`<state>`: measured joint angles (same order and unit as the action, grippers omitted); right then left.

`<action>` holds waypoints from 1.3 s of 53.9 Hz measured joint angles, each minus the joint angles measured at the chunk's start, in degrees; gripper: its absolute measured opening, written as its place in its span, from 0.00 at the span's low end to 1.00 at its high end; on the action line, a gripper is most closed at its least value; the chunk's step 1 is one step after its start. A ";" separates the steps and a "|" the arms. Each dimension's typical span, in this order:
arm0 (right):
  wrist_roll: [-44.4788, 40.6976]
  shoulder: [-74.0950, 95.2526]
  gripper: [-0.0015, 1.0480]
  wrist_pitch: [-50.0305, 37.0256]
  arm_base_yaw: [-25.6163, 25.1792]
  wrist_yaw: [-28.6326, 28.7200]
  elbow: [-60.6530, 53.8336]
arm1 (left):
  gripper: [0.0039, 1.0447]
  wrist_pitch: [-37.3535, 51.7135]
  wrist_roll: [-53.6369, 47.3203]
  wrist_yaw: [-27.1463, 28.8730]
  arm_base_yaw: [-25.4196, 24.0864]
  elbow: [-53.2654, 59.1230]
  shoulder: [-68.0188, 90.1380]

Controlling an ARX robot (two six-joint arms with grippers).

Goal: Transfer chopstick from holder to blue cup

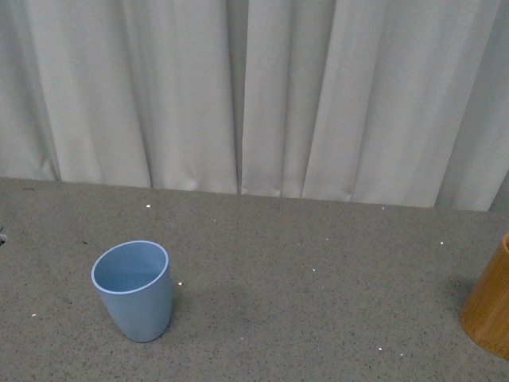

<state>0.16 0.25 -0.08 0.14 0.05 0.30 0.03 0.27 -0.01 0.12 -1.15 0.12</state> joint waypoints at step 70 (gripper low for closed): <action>-0.02 -0.02 0.91 -0.02 0.00 0.02 0.00 | 0.94 34.97 44.19 22.71 17.03 -18.53 78.68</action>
<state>0.14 0.23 -0.10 0.14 0.08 0.30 35.00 44.47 22.70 17.15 -19.68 78.81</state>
